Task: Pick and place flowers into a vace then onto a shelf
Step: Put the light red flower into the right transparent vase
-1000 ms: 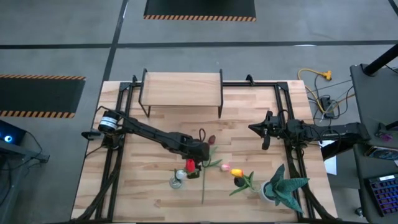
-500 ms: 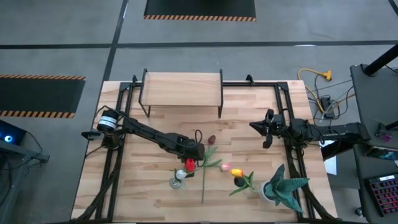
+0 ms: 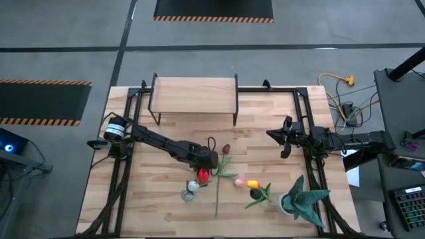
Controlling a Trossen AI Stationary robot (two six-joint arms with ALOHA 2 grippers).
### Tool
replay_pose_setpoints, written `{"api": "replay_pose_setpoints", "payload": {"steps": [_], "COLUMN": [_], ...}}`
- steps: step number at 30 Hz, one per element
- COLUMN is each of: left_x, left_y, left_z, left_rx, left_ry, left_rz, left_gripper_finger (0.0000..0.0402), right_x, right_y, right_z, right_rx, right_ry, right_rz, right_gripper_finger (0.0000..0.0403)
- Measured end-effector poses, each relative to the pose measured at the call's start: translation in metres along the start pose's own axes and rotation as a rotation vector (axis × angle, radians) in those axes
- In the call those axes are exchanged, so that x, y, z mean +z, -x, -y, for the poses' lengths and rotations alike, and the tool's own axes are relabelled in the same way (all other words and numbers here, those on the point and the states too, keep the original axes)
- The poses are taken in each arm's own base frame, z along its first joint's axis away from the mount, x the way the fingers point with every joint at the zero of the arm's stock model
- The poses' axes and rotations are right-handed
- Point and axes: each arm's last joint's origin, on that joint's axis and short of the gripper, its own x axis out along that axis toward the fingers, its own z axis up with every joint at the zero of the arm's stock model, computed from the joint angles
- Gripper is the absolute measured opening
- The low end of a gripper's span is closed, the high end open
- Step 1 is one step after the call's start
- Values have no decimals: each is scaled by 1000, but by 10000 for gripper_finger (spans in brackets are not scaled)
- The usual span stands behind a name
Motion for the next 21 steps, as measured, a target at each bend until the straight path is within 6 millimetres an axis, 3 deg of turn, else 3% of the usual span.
{"api": "replay_pose_setpoints", "payload": {"steps": [8,21], "left_x": [3,41], "left_y": [17,69], "left_z": [-5,0], "left_rx": [-11,-50], "left_ry": [57,43], "left_rz": [-78,122], "left_gripper_finger": [2,1], "right_x": [0,3], "right_y": [0,0], "right_z": [0,-1], "right_rx": [0,9], "right_ry": [-2,-18], "right_rz": [2,34], "right_gripper_finger": [9,9]}}
